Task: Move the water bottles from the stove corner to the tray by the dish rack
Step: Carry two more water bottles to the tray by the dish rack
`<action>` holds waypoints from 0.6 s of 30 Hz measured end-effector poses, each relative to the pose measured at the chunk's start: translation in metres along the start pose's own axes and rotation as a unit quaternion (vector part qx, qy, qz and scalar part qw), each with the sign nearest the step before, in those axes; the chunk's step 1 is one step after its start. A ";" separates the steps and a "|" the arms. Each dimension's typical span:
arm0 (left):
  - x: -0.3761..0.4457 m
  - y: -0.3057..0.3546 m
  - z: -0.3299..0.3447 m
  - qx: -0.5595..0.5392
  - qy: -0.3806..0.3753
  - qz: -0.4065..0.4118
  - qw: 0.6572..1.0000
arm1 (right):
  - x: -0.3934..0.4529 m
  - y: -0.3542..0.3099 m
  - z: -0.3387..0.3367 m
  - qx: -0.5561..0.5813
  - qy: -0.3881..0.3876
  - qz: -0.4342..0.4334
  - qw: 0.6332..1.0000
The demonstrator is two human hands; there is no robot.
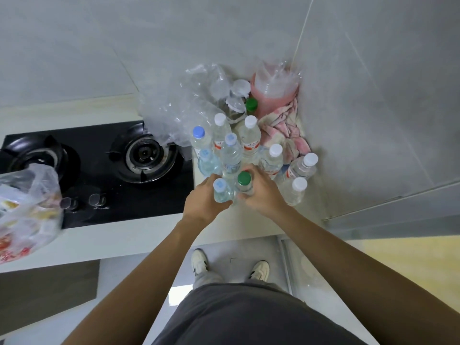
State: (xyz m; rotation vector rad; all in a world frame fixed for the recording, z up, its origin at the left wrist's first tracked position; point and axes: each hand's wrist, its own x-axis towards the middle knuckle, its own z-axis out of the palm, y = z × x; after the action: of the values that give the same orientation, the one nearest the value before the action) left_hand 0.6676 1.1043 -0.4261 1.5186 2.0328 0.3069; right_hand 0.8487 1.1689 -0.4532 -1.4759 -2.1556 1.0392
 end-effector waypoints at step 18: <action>-0.066 -0.063 0.006 -0.084 0.042 -0.010 0.996 | -0.052 -0.003 0.025 -0.017 -0.027 -0.051 0.998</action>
State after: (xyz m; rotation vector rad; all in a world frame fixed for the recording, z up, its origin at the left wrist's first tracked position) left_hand 0.6329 1.0211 -0.4425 1.4036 2.0288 0.5294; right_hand 0.8525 1.1119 -0.4618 -1.3513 -2.2719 1.0218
